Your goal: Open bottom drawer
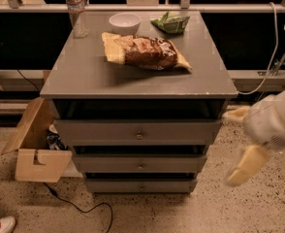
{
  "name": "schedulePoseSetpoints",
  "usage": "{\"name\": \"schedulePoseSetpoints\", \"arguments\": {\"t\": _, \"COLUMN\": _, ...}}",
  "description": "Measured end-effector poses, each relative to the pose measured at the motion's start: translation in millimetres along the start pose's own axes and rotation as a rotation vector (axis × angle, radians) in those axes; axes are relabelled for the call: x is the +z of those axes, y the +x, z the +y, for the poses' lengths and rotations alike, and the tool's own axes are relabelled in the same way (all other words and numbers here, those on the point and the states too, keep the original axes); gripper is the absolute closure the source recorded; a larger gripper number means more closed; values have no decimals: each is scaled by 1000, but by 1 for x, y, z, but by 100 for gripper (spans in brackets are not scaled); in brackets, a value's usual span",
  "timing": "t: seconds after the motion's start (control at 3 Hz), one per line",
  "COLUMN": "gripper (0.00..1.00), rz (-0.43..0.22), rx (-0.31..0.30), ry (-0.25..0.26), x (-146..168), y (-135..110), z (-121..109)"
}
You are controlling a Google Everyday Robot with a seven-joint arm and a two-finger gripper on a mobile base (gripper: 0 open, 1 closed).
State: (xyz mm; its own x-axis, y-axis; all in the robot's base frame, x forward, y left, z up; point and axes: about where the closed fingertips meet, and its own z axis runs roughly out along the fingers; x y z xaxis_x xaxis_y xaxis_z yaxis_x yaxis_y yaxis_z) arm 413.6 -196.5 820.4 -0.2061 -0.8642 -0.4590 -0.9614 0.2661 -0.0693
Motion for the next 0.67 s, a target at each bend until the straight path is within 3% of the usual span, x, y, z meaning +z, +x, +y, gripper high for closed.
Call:
{"name": "schedulePoseSetpoints", "arguments": {"t": 0.33, "gripper": 0, "rz": -126, "rx": 33, "ry": -50, "x": 95, "y": 12, "z": 24}}
{"name": "schedulePoseSetpoints", "arguments": {"t": 0.67, "gripper": 0, "rz": -128, "rx": 31, "ry": -52, "x": 98, "y": 14, "z": 25}}
